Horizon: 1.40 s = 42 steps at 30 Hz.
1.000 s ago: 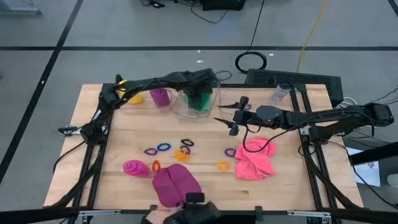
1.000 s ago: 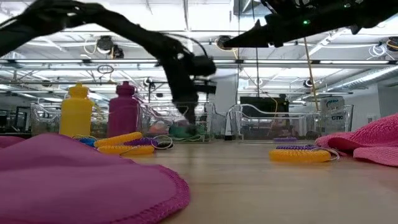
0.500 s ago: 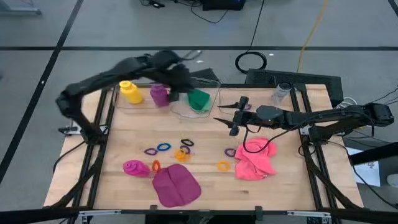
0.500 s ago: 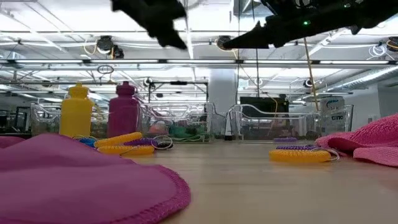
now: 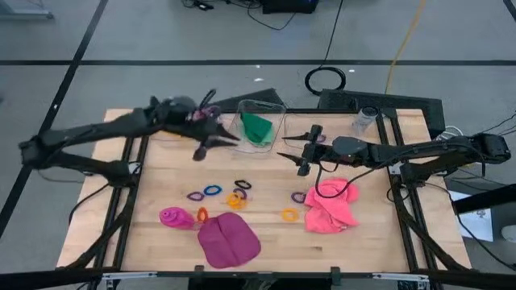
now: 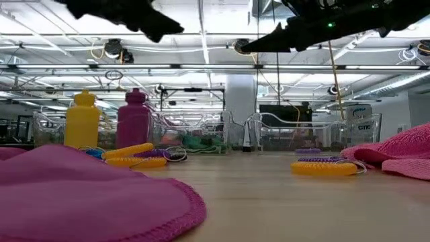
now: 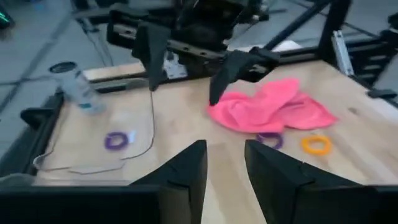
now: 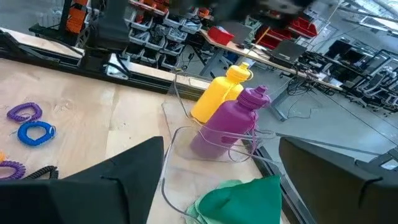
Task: Pick & Place Sports Items
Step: Put the purple spring keychain into the right transparent bin
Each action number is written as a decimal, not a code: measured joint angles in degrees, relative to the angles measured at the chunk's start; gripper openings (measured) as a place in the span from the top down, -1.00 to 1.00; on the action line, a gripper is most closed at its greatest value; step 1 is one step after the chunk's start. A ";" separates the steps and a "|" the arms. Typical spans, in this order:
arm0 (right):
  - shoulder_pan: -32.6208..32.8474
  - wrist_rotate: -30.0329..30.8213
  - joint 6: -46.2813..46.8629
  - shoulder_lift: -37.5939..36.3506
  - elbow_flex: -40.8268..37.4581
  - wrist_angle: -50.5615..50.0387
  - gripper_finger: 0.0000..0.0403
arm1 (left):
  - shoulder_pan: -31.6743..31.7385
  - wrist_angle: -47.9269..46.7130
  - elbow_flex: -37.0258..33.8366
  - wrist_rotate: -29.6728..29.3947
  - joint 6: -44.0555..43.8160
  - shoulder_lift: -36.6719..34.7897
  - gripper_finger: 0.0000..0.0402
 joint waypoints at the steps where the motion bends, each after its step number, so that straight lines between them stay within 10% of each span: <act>1: 0.02 0.00 0.00 0.00 0.00 0.00 -0.23 | -1.39 2.67 -2.77 -1.01 -0.70 -1.58 0.54; 17: 0.01 -0.04 0.00 0.02 0.00 -0.02 -0.23 | -21.81 61.45 -38.01 -7.68 -15.16 -5.44 0.54; 42: 0.02 -0.07 0.00 0.00 0.02 -0.04 -0.23 | -26.54 65.25 -37.18 -15.24 -9.68 -0.64 0.54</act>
